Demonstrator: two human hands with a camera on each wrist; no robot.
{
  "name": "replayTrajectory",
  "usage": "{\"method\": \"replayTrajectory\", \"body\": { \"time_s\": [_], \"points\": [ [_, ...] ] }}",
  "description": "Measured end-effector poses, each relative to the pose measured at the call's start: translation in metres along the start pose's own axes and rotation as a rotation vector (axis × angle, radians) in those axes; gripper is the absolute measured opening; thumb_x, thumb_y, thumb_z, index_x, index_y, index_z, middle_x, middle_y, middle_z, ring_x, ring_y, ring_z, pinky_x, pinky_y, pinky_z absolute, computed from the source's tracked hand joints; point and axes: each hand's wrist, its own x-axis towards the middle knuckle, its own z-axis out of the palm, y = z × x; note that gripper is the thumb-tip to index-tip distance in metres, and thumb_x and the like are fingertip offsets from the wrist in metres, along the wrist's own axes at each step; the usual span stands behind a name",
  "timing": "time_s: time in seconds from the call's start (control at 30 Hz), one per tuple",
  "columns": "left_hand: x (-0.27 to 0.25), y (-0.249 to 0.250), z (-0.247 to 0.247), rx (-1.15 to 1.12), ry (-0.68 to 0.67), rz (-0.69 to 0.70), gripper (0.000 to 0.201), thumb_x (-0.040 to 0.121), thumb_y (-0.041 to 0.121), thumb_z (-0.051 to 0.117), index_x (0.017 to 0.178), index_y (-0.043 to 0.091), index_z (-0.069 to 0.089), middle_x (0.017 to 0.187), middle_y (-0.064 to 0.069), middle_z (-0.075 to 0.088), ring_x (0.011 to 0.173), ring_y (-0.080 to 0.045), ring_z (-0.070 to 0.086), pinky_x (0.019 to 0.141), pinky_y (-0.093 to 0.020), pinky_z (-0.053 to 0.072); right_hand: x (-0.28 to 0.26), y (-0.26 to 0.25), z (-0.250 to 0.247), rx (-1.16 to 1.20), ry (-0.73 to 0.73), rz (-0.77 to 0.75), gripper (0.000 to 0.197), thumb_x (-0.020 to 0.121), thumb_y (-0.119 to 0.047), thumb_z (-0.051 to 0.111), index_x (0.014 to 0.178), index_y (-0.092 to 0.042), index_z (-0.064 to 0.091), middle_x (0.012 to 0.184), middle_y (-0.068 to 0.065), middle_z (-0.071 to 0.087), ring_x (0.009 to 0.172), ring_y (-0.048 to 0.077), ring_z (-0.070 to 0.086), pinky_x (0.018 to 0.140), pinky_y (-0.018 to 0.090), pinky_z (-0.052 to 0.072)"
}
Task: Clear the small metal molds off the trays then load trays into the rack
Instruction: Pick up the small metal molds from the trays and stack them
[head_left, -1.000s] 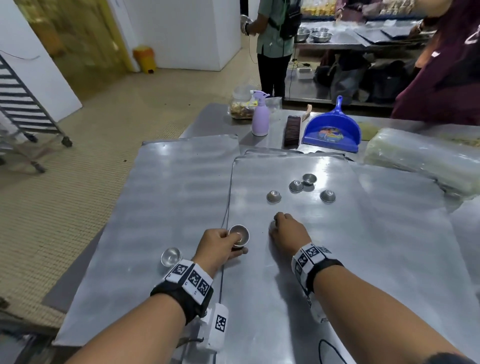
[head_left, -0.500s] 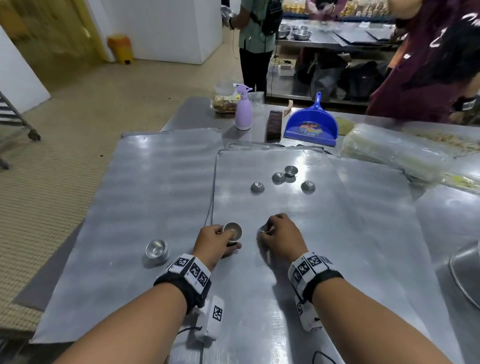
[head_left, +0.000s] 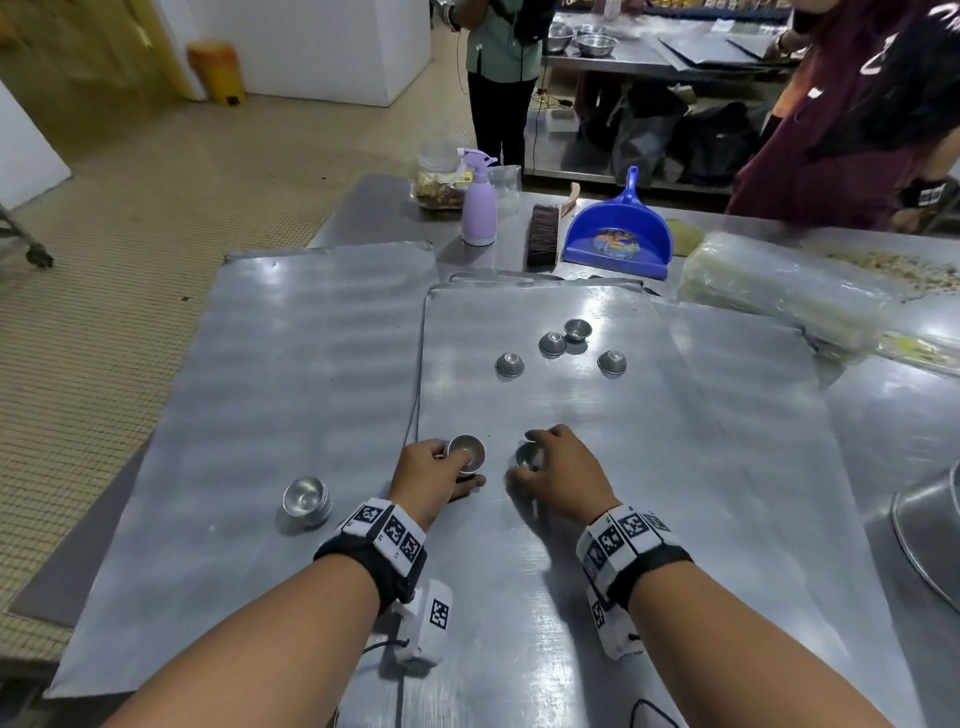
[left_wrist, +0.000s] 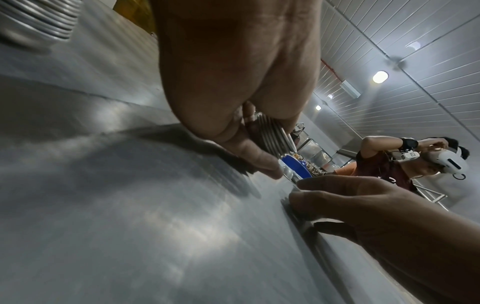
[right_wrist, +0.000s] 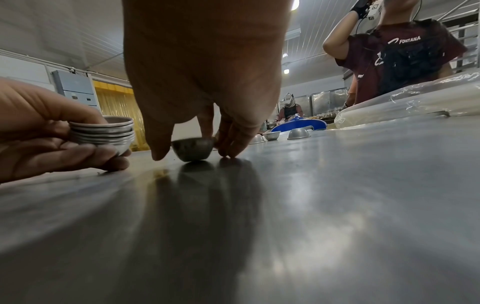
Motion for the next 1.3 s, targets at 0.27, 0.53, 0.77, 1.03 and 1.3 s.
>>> {"method": "replayTrajectory", "body": {
  "time_s": [0.27, 0.53, 0.77, 1.03, 1.3],
  "points": [
    [-0.001, 0.002, -0.006, -0.012, 0.009, 0.000, 0.011, 0.092, 0.000, 0.060, 0.099, -0.006, 0.067, 0.095, -0.021, 0.069, 0.077, -0.035, 0.077, 0.084, -0.046, 0.061, 0.000, -0.001, -0.001, -0.019, 0.012, 0.016, 0.049, 0.081, -0.047, 0.067, 0.126, -0.028, 0.060, 0.116, 0.001, 0.060, 0.112, 0.023, 0.056, 0.090, 0.033, 0.046],
    [-0.002, 0.004, -0.005, -0.012, 0.018, 0.029, 0.011, 0.091, -0.002, 0.060, 0.098, -0.005, 0.067, 0.095, -0.023, 0.071, 0.077, -0.034, 0.077, 0.084, -0.046, 0.061, -0.006, -0.006, -0.001, 0.106, 0.076, -0.028, 0.048, 0.084, -0.046, 0.071, 0.124, -0.022, 0.062, 0.118, 0.001, 0.065, 0.109, 0.021, 0.060, 0.090, 0.033, 0.047],
    [-0.002, 0.013, -0.003, -0.127, 0.006, 0.006, 0.013, 0.089, 0.006, 0.064, 0.091, -0.005, 0.071, 0.092, -0.028, 0.072, 0.086, -0.037, 0.075, 0.079, -0.040, 0.062, -0.006, -0.025, -0.004, 0.338, 0.138, -0.133, 0.057, 0.079, -0.050, 0.075, 0.130, -0.029, 0.058, 0.113, -0.013, 0.069, 0.099, 0.007, 0.063, 0.087, 0.027, 0.051],
    [0.004, 0.027, 0.011, -0.375, 0.034, -0.098, 0.031, 0.098, 0.022, 0.047, 0.082, 0.004, 0.066, 0.082, -0.020, 0.068, 0.070, -0.029, 0.066, 0.066, -0.036, 0.058, 0.007, -0.046, 0.004, 0.291, 0.110, -0.193, 0.060, 0.080, -0.054, 0.073, 0.134, -0.033, 0.055, 0.108, -0.008, 0.072, 0.083, 0.010, 0.063, 0.078, 0.027, 0.052],
    [0.020, 0.020, 0.001, -0.417, 0.065, -0.144, 0.034, 0.096, 0.030, 0.062, 0.104, -0.003, 0.065, 0.096, -0.025, 0.074, 0.089, -0.041, 0.074, 0.076, -0.040, 0.063, 0.029, -0.025, 0.001, 0.285, 0.090, -0.124, 0.049, 0.093, -0.051, 0.060, 0.136, -0.028, 0.057, 0.133, -0.010, 0.063, 0.107, 0.009, 0.064, 0.092, 0.029, 0.050]
  ]
}}
